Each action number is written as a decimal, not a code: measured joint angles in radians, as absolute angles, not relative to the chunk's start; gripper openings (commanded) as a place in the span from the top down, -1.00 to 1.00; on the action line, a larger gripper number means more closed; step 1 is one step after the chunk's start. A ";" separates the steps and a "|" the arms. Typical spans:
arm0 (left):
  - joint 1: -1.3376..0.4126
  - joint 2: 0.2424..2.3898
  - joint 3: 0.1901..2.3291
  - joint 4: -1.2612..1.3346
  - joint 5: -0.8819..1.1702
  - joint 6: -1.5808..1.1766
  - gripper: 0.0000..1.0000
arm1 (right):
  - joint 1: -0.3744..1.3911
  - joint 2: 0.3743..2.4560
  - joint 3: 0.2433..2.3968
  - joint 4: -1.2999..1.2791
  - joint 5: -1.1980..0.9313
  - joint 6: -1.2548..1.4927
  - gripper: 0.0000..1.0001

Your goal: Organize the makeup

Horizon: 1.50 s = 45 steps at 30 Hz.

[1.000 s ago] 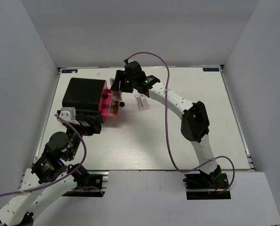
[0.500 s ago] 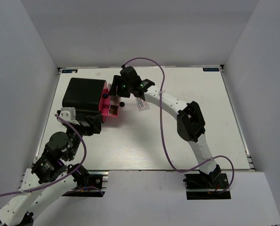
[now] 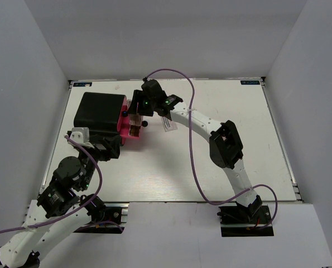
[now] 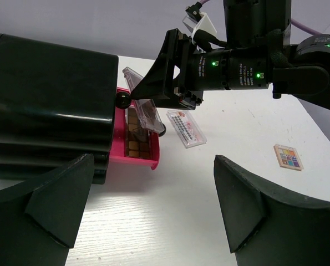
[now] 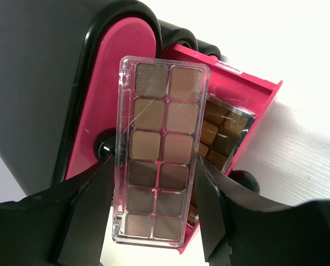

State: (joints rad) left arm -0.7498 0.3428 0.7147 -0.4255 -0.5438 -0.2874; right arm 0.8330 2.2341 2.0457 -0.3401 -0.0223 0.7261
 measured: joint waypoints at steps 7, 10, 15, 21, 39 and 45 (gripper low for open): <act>-0.750 0.343 0.715 -0.426 -0.544 -0.289 -0.96 | 0.833 2.233 2.037 -0.331 -0.022 0.725 0.15; -0.750 0.341 0.715 -0.426 -0.544 -0.289 -0.96 | 0.833 2.232 2.027 -0.326 -0.020 0.722 0.05; -0.750 0.336 0.715 -0.426 -0.546 -0.289 -0.96 | 0.834 2.232 1.998 -0.327 -0.021 0.719 -0.13; -0.750 0.336 0.715 -0.426 -0.551 -0.290 -0.96 | 0.838 2.232 1.995 -0.321 -0.022 0.713 -0.20; -0.750 0.330 0.714 -0.426 -0.558 -0.290 -0.96 | 0.837 2.223 1.995 -0.319 -0.044 0.684 -0.29; -0.750 0.329 0.714 -0.426 -0.558 -0.290 -0.96 | 0.829 2.147 1.995 -0.307 -0.150 0.608 -0.18</act>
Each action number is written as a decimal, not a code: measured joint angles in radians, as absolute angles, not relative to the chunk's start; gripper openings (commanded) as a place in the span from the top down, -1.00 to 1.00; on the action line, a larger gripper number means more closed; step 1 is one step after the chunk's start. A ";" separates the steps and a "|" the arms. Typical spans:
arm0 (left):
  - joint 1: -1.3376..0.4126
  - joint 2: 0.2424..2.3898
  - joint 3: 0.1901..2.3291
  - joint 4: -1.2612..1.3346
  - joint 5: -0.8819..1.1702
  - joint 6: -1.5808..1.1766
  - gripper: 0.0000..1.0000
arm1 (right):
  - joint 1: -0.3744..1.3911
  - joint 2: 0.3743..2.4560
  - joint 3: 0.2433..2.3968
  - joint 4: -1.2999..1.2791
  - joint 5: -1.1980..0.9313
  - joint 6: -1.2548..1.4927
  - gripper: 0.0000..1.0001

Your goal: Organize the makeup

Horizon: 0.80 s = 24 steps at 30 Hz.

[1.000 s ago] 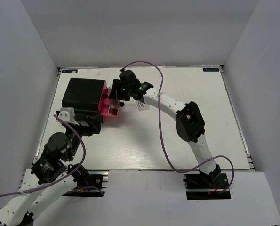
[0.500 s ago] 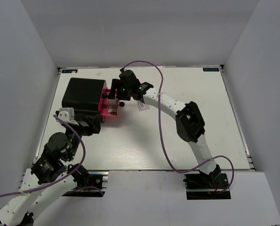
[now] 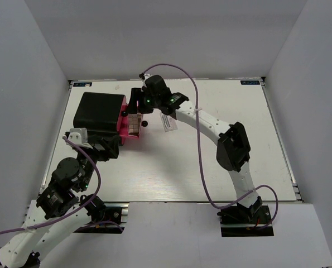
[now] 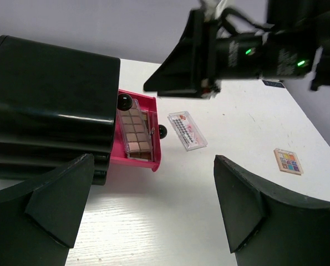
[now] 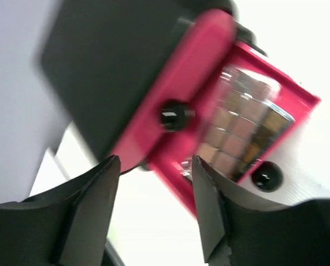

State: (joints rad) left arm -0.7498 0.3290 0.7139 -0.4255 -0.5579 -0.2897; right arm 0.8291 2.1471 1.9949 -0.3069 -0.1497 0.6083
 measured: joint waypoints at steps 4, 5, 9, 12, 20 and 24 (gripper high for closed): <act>-0.750 0.329 0.713 -0.425 -0.553 -0.290 -0.84 | 0.815 2.057 1.962 -0.263 -0.251 0.496 0.55; -0.750 0.329 0.713 -0.425 -0.549 -0.289 -0.79 | 0.810 2.022 1.932 -0.253 -0.269 0.451 1.00; -0.750 0.336 0.713 -0.419 -0.507 -0.286 -0.40 | 0.763 1.827 1.692 -0.208 -0.288 0.282 1.00; -0.750 0.361 0.713 -0.408 -0.445 -0.273 0.10 | 0.665 1.678 1.486 -0.199 -0.287 0.181 0.90; -0.750 0.506 0.714 -0.398 -0.284 -0.251 0.10 | 0.318 1.556 1.296 -0.345 -0.130 0.063 -0.66; -0.750 0.541 0.714 -0.409 -0.235 -0.244 -0.51 | 0.248 1.490 1.173 -0.396 -0.003 0.058 -0.78</act>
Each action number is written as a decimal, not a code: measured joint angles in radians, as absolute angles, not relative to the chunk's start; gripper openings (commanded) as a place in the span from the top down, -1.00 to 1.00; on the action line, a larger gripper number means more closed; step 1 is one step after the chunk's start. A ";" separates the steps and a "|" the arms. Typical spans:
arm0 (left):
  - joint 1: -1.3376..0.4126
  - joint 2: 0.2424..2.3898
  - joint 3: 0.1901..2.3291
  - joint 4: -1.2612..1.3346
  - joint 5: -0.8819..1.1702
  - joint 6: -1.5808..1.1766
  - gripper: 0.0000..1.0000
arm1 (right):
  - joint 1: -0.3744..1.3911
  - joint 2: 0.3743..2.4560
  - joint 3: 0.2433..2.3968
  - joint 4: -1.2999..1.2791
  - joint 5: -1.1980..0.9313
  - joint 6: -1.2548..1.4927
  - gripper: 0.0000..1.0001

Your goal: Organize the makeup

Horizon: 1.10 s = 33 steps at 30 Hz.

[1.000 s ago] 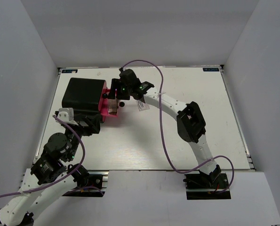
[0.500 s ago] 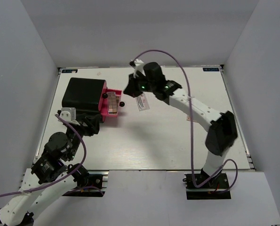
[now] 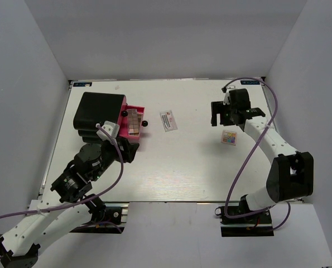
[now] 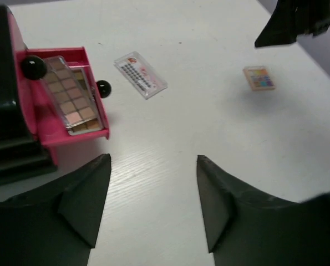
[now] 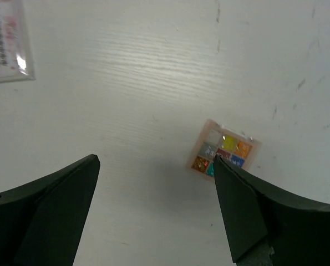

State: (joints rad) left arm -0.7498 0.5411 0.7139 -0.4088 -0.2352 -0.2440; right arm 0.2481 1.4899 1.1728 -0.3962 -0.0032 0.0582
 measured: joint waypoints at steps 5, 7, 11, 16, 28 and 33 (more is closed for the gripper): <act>-0.750 0.539 0.716 -0.410 -0.200 -0.248 -0.62 | 0.238 1.481 1.114 -0.439 0.137 0.099 -0.78; -0.750 0.539 0.716 -0.410 -0.192 -0.248 -0.62 | 0.234 1.505 1.114 -0.447 0.185 0.118 -0.78; -0.750 0.538 0.716 -0.410 -0.179 -0.248 -0.63 | 0.218 1.559 1.102 -0.447 0.254 0.154 -0.77; -0.750 0.533 0.716 -0.410 -0.171 -0.248 -0.63 | 0.192 1.599 1.090 -0.454 0.294 0.195 -0.78; -0.750 0.535 0.716 -0.410 -0.167 -0.248 -0.64 | 0.114 1.744 1.104 -0.443 0.221 0.247 -0.79; -0.750 0.535 0.716 -0.410 -0.167 -0.248 -0.65 | 0.093 1.764 1.106 -0.436 0.167 0.256 -0.78</act>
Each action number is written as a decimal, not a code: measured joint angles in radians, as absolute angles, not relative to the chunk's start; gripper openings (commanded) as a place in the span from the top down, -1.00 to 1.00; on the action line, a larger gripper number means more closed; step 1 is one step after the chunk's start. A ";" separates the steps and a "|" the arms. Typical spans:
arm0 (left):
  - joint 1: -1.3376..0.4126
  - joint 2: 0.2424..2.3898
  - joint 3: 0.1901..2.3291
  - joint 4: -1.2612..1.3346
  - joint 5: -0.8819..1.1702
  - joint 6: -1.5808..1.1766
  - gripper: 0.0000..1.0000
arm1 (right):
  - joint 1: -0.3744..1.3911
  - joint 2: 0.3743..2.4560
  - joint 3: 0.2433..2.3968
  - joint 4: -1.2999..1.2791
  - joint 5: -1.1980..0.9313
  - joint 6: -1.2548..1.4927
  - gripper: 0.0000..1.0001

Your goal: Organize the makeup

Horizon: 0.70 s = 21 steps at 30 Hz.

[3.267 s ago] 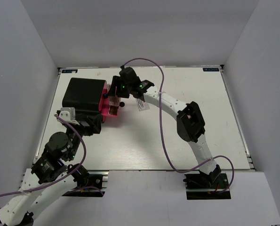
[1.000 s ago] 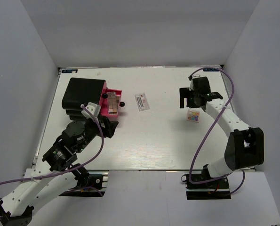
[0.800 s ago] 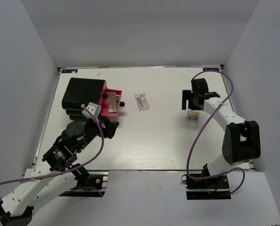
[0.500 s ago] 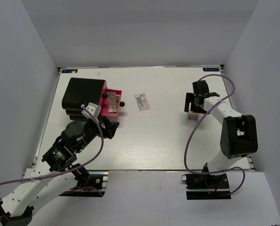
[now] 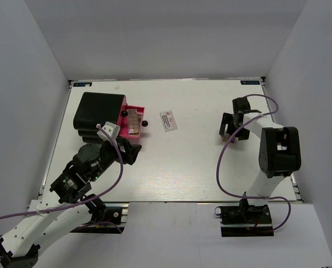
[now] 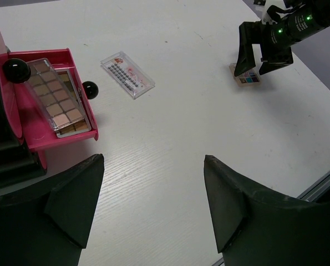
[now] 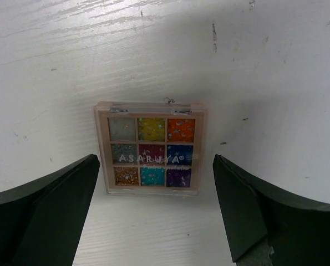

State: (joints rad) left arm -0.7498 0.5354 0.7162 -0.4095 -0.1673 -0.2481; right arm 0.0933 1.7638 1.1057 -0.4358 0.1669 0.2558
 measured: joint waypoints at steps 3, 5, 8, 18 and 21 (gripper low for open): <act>-0.750 0.537 0.716 -0.410 -0.167 -0.248 -0.64 | 0.084 1.785 1.111 -0.432 0.136 0.256 -0.77; -0.750 0.540 0.716 -0.410 -0.167 -0.248 -0.64 | 0.081 1.797 1.116 -0.430 0.122 0.254 -0.77; -0.750 0.544 0.716 -0.410 -0.167 -0.248 -0.65 | 0.078 1.800 1.121 -0.426 0.107 0.254 -0.76; -0.750 0.546 0.716 -0.410 -0.168 -0.248 -0.64 | 0.068 1.803 1.126 -0.413 0.067 0.223 0.47; -0.750 0.544 0.716 -0.410 -0.169 -0.248 -0.64 | 0.072 1.789 1.114 -0.399 -0.008 0.190 0.77</act>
